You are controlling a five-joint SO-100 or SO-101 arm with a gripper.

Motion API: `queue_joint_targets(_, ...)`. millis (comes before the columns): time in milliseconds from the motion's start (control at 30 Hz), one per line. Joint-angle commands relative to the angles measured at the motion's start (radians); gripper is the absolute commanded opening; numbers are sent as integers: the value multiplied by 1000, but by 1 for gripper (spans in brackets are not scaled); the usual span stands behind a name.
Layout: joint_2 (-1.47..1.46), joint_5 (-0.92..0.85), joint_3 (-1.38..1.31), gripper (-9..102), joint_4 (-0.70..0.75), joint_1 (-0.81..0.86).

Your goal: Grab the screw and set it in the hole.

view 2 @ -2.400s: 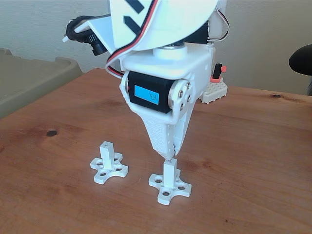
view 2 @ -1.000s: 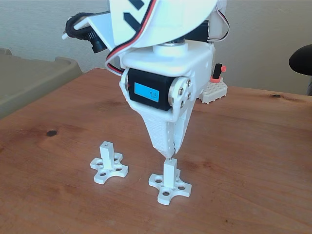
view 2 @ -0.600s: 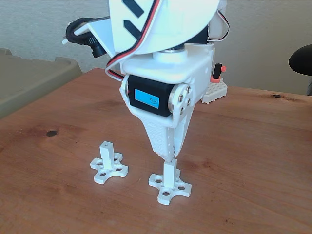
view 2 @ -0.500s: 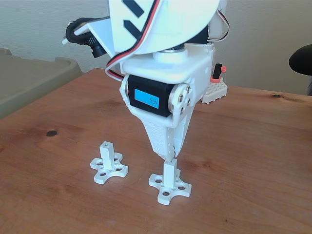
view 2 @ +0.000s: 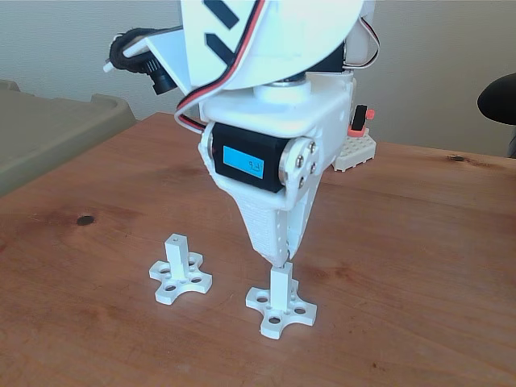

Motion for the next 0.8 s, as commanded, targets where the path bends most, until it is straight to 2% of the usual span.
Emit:
queue_joint_targets(0,37,2,-72,-3,21,-9)
queue_joint_targets(767,46,-3,-78,1,58,-18)
